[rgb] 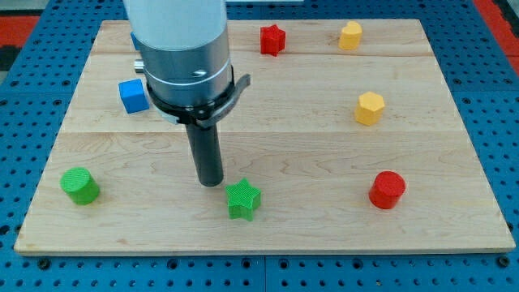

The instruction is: Move the green star diagonally to the top right of the green circle

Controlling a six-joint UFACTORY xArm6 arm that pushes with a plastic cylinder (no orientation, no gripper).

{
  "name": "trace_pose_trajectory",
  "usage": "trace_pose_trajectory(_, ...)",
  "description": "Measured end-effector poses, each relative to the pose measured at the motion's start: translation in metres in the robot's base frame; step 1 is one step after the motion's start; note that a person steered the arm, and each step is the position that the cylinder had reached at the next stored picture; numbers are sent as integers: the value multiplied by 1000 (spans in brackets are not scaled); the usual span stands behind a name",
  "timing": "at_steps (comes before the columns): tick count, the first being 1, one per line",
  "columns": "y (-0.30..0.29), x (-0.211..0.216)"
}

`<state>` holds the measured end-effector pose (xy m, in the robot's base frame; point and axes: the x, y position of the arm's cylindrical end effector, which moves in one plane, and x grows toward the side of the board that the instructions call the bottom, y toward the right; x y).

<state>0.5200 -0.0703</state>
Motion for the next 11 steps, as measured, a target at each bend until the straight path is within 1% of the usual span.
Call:
trace_pose_trajectory(1, 5, -17)
trace_pose_trajectory(2, 28, -55)
trace_pose_trajectory(3, 111, -50)
trace_pose_trajectory(4, 139, 6)
trace_pose_trajectory(5, 124, 49)
trace_pose_trajectory(6, 114, 61)
trace_pose_trajectory(7, 43, 19)
trace_pose_trajectory(8, 8, 0)
trace_pose_trajectory(9, 60, 21)
trace_pose_trajectory(10, 45, 47)
trace_pose_trajectory(11, 2, 24)
